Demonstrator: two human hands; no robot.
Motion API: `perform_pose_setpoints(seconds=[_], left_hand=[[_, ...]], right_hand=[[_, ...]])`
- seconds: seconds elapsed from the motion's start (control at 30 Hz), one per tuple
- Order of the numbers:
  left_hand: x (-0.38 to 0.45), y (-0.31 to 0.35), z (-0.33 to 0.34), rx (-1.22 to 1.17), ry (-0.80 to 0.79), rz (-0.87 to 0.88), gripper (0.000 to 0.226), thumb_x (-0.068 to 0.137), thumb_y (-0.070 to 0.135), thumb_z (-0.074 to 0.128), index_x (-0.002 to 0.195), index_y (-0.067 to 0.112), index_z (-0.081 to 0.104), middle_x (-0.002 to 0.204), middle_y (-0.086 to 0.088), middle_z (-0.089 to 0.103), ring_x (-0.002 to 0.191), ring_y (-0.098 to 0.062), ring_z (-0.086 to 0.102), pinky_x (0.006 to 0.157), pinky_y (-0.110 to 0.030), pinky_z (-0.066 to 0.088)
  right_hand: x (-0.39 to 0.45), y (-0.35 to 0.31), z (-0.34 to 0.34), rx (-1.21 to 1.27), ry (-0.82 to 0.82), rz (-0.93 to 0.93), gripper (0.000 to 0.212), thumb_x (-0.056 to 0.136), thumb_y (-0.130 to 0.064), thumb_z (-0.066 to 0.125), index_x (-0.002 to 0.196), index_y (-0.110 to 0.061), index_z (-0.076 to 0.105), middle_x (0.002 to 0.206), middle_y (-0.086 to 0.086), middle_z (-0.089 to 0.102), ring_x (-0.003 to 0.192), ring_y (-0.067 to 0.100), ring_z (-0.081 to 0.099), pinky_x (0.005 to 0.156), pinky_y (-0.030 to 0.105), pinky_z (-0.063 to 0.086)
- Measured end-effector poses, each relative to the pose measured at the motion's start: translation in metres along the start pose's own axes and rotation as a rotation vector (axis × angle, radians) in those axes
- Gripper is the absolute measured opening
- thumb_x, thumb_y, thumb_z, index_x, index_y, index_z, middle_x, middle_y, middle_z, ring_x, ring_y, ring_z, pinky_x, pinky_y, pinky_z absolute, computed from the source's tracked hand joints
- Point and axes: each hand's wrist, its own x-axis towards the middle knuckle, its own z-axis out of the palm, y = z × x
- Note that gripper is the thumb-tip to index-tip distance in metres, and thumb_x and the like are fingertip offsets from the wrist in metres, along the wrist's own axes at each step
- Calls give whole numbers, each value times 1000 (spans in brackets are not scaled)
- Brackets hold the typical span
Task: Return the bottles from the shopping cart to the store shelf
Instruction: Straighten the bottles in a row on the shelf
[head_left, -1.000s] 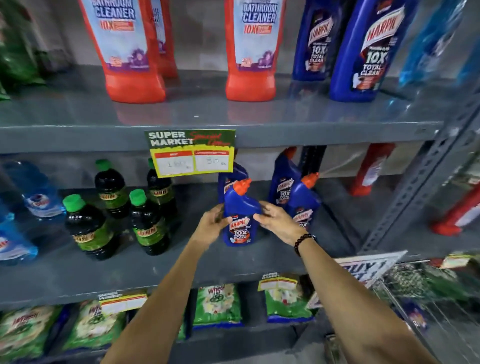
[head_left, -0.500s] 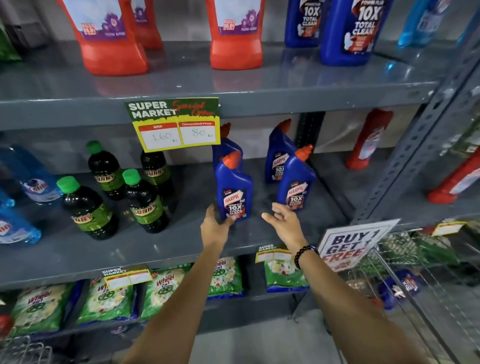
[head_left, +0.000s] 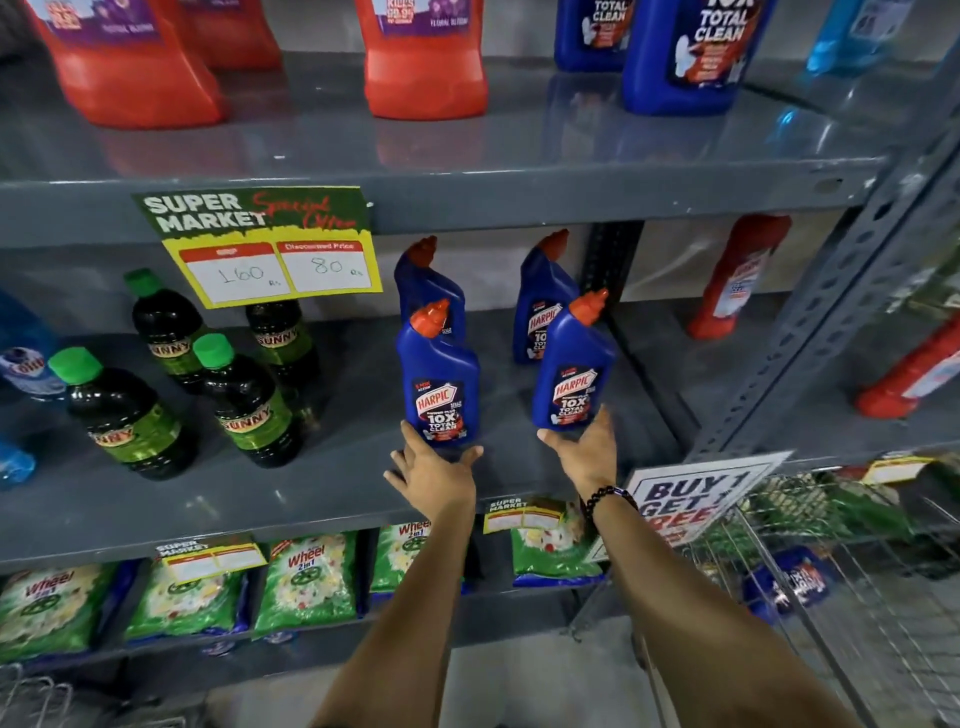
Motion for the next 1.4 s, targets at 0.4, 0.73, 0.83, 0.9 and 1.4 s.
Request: perform_pose_setpoints(seconds=[0.4,0.73,0.83,0.9,1.4], left_hand=[[8,16,25,22,132,-112,101,69,49,71,146,12,15,151,-7,37,145,-36,8,115,-56,-5],[9,16,29,67,132,-140,105,64,51,74,143,8,20,149,-9,38,146,-35,7,114,-56,-8],[10,15,30,50,148,-142,100,66,48,74,142,8,23,148,-9,41,146,-34,8,114,-56,-8],[10,15,30,40,156,-141,98,66,47,74,141,8,25,147,-9,42,146,-35,9,114,-56,-8],[9,15,30,47,140,-146,100,65,47,75,142,8,22,145,-11,44,146,-35,8,115,-56,-8]], right_hand=[[12,-4,21,-11,162,-32,104,52,-32,87,136,-3,32,131,16,51,122,34,47,101,52,45],[15,-3,27,-68,185,-45,104,55,-35,85,136,-2,30,133,17,49,127,37,42,107,57,36],[16,-3,27,-92,184,-42,104,54,-35,84,136,-2,30,132,18,50,126,37,42,107,57,36],[17,-4,27,-105,183,-38,104,54,-35,84,136,-2,30,131,18,51,125,37,43,107,56,36],[19,-1,24,-96,130,-31,107,57,-34,85,141,-4,24,138,17,45,133,37,36,111,55,32]])
